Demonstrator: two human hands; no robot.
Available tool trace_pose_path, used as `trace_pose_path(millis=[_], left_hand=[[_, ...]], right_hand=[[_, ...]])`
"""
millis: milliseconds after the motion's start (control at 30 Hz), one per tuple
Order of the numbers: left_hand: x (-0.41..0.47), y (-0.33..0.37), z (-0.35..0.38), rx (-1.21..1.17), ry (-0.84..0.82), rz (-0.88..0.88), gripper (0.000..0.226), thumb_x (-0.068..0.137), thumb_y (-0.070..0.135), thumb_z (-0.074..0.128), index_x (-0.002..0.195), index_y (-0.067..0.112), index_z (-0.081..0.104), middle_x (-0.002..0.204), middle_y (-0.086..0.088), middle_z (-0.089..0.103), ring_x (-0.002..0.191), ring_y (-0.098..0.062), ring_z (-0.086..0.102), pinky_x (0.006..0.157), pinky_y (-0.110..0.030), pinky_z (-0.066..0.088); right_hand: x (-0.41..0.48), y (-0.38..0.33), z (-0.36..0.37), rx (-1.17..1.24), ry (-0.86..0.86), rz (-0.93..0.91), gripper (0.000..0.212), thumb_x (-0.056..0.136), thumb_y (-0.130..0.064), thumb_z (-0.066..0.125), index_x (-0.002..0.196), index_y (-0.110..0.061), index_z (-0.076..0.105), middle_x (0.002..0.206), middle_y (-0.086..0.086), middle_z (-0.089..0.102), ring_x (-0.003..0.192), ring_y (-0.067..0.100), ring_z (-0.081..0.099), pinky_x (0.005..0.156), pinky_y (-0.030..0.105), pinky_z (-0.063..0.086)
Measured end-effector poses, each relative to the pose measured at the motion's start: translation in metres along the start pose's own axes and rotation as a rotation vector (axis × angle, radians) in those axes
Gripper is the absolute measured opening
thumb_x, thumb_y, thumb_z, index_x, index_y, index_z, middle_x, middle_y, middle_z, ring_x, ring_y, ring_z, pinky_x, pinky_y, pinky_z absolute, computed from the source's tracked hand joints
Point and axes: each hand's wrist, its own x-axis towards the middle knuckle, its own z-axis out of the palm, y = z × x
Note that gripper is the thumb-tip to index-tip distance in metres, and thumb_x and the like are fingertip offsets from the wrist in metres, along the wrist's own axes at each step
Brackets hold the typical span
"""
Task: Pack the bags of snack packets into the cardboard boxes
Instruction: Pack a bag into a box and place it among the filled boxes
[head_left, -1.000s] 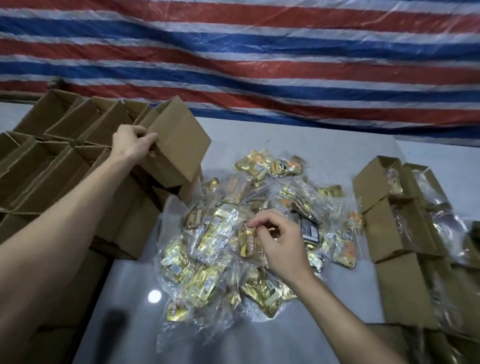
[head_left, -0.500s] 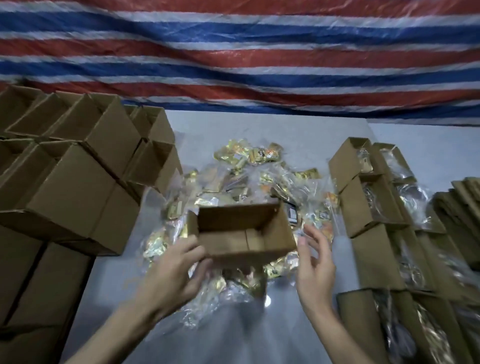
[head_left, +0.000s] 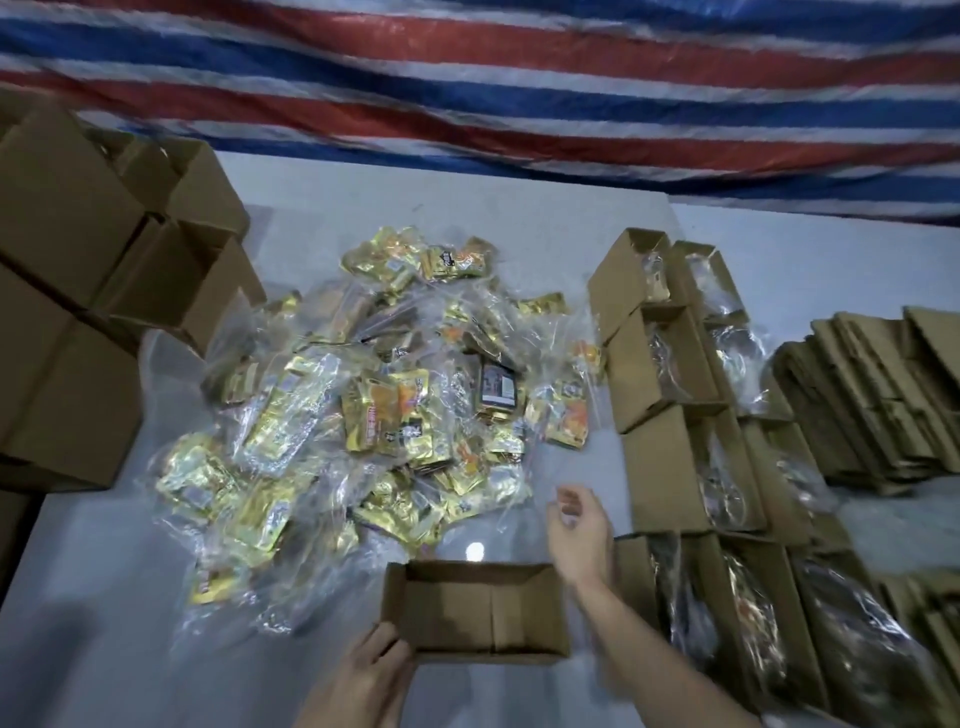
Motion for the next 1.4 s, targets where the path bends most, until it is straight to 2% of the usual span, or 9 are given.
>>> trace_pose_path(millis=[167,367,467,767,867,1033,1167,1300,1400], left_hand=[[0.0,0.003,0.016,0.003,0.113,-0.114,0.031,0.101,0.035,0.042,0.085,0.02,0.064,0.087,0.001,0.063,0.079,-0.017,0.054,0.054,-0.03,0.051],[0.009,0.007,0.002,0.082,0.002,-0.155,0.021,0.094,0.025,0.055,0.078,0.015,0.065,0.084,0.004,0.061,0.076,-0.019,0.054,0.066,-0.03,0.046],[0.011,0.009,-0.003,0.167,-0.053,-0.156,0.012,0.087,0.024,0.06,0.081,0.018,0.067,0.084,0.005,0.063,0.074,-0.021,0.056,0.064,-0.034,0.047],[0.01,0.02,-0.008,0.23,-0.114,-0.176,0.014,0.082,0.022,0.061,0.089,0.02,0.073,0.094,0.004,0.066,0.08,-0.022,0.06,0.072,-0.029,0.038],[0.011,0.025,-0.01,0.226,-0.13,-0.205,0.012,0.078,0.02,0.067,0.088,0.02,0.073,0.094,0.003,0.066,0.081,-0.022,0.062,0.073,-0.028,0.035],[0.009,0.03,-0.008,0.236,-0.133,-0.263,0.009,0.082,0.019,0.072,0.091,0.02,0.074,0.096,0.003,0.065,0.088,-0.024,0.062,0.077,-0.03,0.041],[0.005,0.029,-0.005,0.226,-0.125,-0.277,0.011,0.09,0.021,0.065,0.098,0.02,0.073,0.101,0.001,0.064,0.095,-0.025,0.059,0.08,-0.036,0.047],[0.001,0.027,0.001,0.174,-0.092,-0.276,0.011,0.094,0.017,0.063,0.098,0.015,0.073,0.1,-0.002,0.063,0.094,-0.029,0.057,0.075,-0.042,0.051],[-0.004,0.025,0.007,0.159,-0.077,-0.285,0.012,0.096,0.019,0.061,0.097,0.013,0.072,0.101,-0.002,0.063,0.095,-0.027,0.055,0.075,-0.044,0.05]], right_hand=[[0.119,-0.011,0.001,-0.178,-0.018,0.014,0.039,0.093,-0.022,0.059,0.132,-0.017,0.055,0.125,0.007,0.061,0.112,0.03,0.059,0.093,0.036,0.048],[0.218,-0.006,0.021,-0.299,-0.131,0.135,0.03,0.088,-0.017,0.064,0.114,-0.01,0.05,0.135,0.021,0.053,0.125,0.04,0.051,0.106,0.045,0.042],[0.221,0.002,0.03,-0.398,-0.171,0.177,0.056,0.086,-0.023,0.073,0.134,-0.003,0.05,0.139,0.021,0.052,0.129,0.037,0.049,0.107,0.04,0.041],[0.182,-0.015,0.007,-0.354,0.196,0.022,0.028,0.091,-0.024,0.062,0.112,-0.006,0.067,0.125,0.022,0.06,0.115,0.041,0.059,0.092,0.045,0.049],[0.16,-0.033,-0.009,-0.209,0.217,-0.118,0.007,0.093,-0.014,0.05,0.094,-0.018,0.055,0.105,0.014,0.061,0.109,0.036,0.058,0.09,0.041,0.045],[0.105,-0.05,-0.05,0.032,0.171,-0.24,0.017,0.09,-0.016,0.056,0.081,-0.023,0.043,0.078,-0.005,0.048,0.077,0.018,0.05,0.072,0.034,0.043],[0.056,-0.064,-0.083,0.296,-0.123,-0.263,0.015,0.091,-0.006,0.064,0.088,-0.012,0.051,0.099,0.003,0.073,0.088,0.021,0.07,0.065,0.025,0.059],[-0.002,-0.079,-0.108,0.545,-0.593,-0.415,0.018,0.096,0.014,0.044,0.088,0.001,0.035,0.113,0.013,0.073,0.1,0.038,0.071,0.075,0.045,0.062],[-0.038,-0.084,-0.115,0.635,-0.838,-0.483,0.022,0.093,0.001,0.049,0.083,-0.007,0.032,0.114,0.024,0.069,0.104,0.046,0.067,0.077,0.052,0.06]])
